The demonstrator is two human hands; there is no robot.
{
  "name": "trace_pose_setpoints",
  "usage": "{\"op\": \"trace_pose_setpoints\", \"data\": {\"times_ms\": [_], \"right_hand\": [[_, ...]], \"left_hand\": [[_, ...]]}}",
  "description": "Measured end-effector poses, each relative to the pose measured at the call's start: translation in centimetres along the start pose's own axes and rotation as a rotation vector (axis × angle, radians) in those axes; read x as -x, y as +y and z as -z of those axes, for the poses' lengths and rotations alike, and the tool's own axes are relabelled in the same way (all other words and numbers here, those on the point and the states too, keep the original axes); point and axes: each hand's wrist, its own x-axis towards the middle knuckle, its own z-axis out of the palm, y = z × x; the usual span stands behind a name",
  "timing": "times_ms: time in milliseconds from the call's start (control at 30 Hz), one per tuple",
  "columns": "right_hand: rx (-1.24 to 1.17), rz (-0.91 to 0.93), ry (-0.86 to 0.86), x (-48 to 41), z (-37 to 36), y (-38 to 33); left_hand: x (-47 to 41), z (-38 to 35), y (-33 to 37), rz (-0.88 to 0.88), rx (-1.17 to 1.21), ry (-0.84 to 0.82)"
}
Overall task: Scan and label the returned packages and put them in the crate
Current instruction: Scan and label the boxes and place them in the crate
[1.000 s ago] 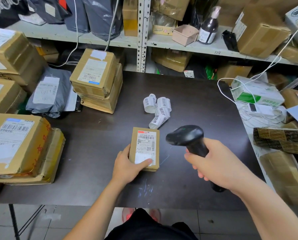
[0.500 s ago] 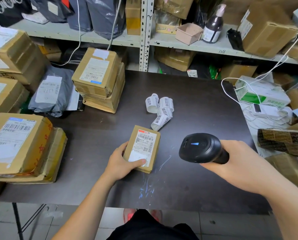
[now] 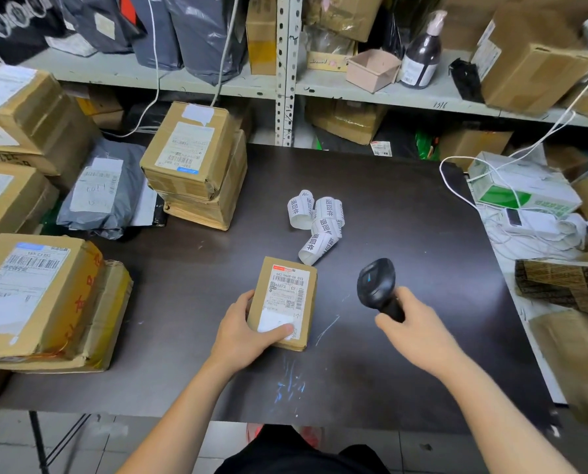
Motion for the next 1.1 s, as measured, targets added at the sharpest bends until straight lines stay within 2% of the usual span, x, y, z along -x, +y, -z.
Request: {"op": "trace_pose_setpoints", "data": {"times_ms": [100,233,333,500,567,667,733,767,833,933,1000,1100], "right_hand": [[0.037,-0.058,0.043,-2.7,-3.3,2.1],[0.249,-0.147,0.125,-5.1,-5.9,3.7],[0.287,-0.152,0.180,-5.8,-6.7,4.0],[0.308,-0.179,0.145,-6.3,-6.5,3.7],[0.274,-0.223,0.152,-6.4,-5.7,3.1],[0.067,-0.238,0.357,-6.7,-4.2,1.4],[-0.043,-0.126,0.502,-7.7,-3.4,-0.1],[-0.091,-0.042,0.512,-8.5,-3.1,-1.1],[-0.125,0.128,0.407,-10.9,-2.9,-3.6],[0.055,0.302,0.224,-14.7,-3.8,-7.3],[0.198,0.327,0.138,-16.7,-4.8,-9.1],[0.577,0.327,0.050,-18.3,-6.2,-10.5]], "left_hand": [[0.1,-0.5,0.6,0.012,-0.059,0.005],[-0.3,-0.7,1.3,0.050,-0.137,-0.008],[-0.4,-0.5,1.5,0.051,-0.207,-0.022],[-0.9,-0.1,1.6,0.051,-0.255,-0.029],[-1.3,0.2,1.6,0.058,-0.264,-0.032],[-1.8,0.7,1.8,0.062,-0.258,-0.028],[-2.1,0.9,2.0,0.060,-0.242,-0.025],[-2.2,1.0,2.1,0.062,-0.228,-0.019],[-2.3,1.1,2.3,0.072,-0.193,-0.002],[-2.3,1.3,2.7,0.100,-0.133,0.043],[-2.3,1.3,3.0,0.115,-0.093,0.084],[-2.2,1.5,3.3,0.111,-0.061,0.111]]}}
